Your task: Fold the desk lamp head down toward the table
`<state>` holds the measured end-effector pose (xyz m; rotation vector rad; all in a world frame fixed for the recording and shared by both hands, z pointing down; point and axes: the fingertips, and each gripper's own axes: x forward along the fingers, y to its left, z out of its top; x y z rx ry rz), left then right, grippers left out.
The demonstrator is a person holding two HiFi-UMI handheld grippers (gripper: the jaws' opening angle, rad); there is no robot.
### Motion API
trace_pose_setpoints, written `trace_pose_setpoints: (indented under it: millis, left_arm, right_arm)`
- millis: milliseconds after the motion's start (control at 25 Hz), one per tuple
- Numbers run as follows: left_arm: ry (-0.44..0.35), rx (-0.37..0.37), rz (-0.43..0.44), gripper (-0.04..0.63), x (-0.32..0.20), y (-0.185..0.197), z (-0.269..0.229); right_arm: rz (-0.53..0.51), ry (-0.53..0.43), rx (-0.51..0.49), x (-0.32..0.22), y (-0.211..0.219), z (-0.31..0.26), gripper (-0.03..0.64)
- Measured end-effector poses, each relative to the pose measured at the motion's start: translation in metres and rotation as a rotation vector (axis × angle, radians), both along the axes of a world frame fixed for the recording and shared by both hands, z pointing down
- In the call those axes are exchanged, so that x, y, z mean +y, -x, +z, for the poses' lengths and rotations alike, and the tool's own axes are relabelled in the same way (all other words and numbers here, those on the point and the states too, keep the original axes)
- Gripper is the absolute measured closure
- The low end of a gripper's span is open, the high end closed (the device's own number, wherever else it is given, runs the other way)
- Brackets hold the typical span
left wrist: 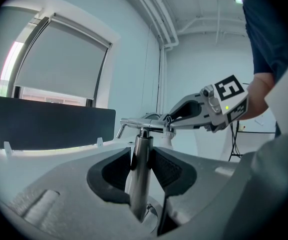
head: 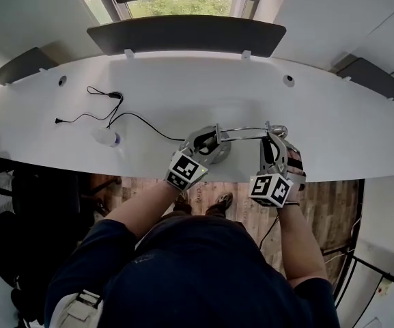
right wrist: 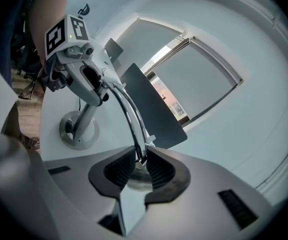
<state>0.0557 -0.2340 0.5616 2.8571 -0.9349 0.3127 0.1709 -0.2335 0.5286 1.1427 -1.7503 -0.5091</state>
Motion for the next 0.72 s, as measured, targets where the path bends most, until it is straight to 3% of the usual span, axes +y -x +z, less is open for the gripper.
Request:
trace_pose_setpoints:
  millis: [400, 720]
  left_arm:
    - [-0.012, -0.053, -0.011, 0.465, 0.0, -0.001, 0.005]
    - [-0.009, -0.023, -0.027, 0.465, 0.0, -0.003, 0.006]
  right_arm:
    - [0.044, 0.082, -0.218, -0.001, 0.008, 0.049, 0.54]
    - [0.092, 0.155, -0.43, 0.002, 0.018, 0.074, 0.546]
